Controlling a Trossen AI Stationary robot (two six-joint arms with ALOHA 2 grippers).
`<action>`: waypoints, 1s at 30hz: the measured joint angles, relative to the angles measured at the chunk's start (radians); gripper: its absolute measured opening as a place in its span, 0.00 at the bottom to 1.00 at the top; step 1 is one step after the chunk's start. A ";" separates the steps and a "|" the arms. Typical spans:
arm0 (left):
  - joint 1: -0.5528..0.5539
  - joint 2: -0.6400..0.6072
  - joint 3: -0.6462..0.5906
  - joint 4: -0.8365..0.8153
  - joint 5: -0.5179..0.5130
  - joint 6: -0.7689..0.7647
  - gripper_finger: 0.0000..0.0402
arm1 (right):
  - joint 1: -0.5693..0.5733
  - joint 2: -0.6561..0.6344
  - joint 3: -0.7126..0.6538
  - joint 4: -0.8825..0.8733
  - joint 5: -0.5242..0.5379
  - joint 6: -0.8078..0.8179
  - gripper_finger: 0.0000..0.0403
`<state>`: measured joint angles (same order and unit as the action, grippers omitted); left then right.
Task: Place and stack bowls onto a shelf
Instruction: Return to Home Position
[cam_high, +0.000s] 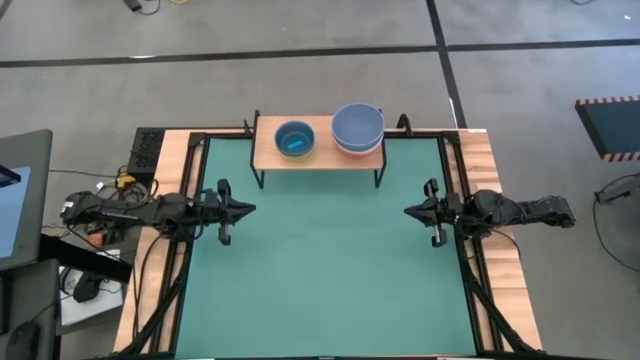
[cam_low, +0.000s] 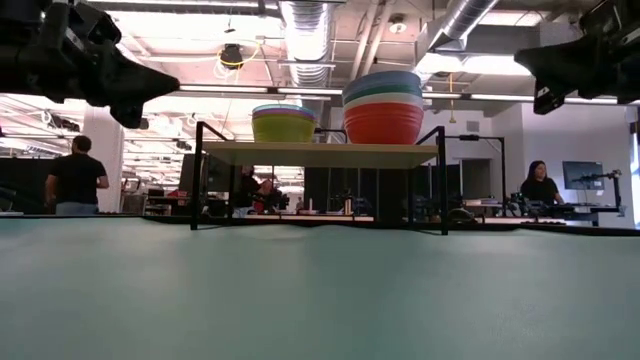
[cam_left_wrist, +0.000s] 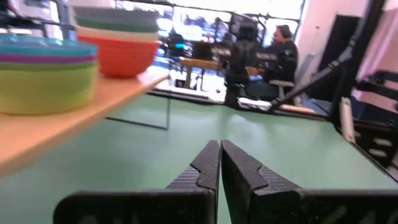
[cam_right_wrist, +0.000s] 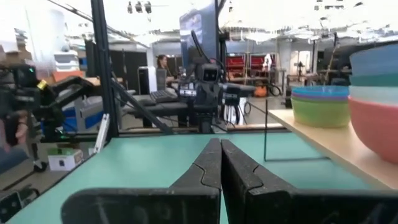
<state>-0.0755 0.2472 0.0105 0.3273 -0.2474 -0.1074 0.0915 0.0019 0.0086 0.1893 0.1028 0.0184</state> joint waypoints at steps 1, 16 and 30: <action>0.015 -0.003 0.000 0.008 0.005 0.001 0.00 | -0.007 0.001 0.000 -0.011 -0.001 0.004 0.05; 0.089 -0.220 0.032 -0.176 0.174 -0.003 0.00 | -0.053 0.000 -0.002 -0.010 -0.074 0.028 0.06; 0.087 -0.244 0.000 -0.218 0.326 -0.063 0.00 | -0.047 0.001 -0.003 -0.028 -0.078 0.028 0.09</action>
<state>0.0116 0.0036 0.0109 0.1096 0.0787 -0.1706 0.0449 0.0025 0.0059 0.1616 0.0251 0.0459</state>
